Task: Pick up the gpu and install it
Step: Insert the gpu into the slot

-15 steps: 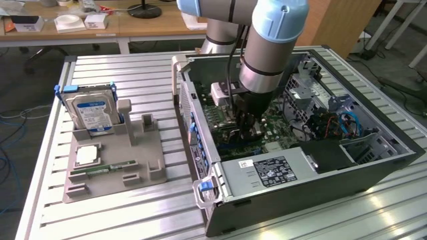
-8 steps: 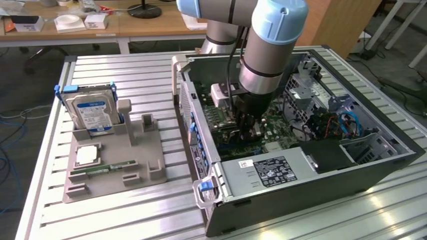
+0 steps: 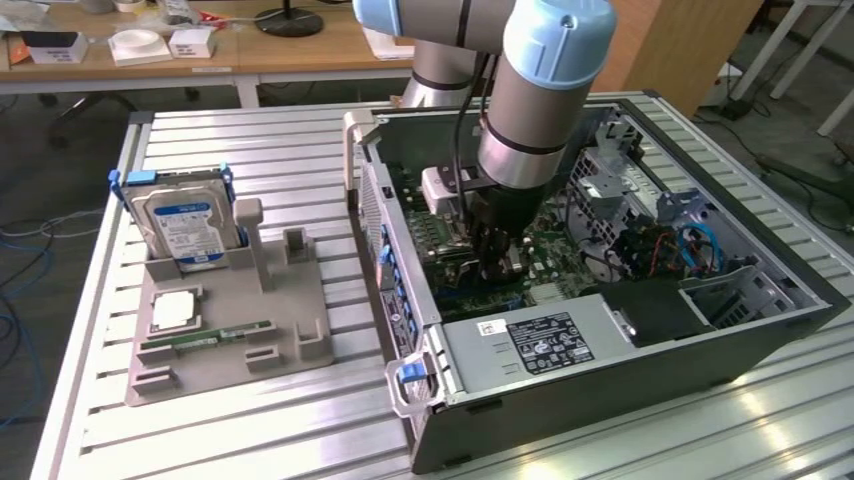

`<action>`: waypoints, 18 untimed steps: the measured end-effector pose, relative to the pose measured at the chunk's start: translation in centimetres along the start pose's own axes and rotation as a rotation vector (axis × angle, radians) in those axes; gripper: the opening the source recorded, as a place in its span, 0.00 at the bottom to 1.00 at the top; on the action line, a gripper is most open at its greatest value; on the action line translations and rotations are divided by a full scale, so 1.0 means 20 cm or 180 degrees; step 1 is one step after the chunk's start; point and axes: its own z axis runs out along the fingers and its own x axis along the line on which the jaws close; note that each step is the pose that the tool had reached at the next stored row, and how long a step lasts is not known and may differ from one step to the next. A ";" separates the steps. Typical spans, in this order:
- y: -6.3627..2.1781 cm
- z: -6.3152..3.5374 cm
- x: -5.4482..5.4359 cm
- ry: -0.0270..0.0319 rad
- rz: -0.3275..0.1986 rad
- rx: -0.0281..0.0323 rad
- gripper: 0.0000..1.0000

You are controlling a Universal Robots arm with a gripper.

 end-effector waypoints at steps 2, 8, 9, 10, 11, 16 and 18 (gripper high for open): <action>0.000 0.000 0.00 0.0000 0.0000 0.0000 0.27; 0.001 0.000 0.00 0.0000 0.0000 0.0000 0.27; 0.001 0.000 0.00 0.0000 0.0000 0.0000 0.27; 0.001 0.000 0.00 0.0000 0.0000 0.0000 0.27; 0.001 0.000 0.00 0.0000 0.0000 0.0000 0.27; 0.002 0.002 0.00 -0.0003 0.0001 0.0001 0.27; 0.001 -0.001 0.00 0.0000 0.0000 0.0000 0.34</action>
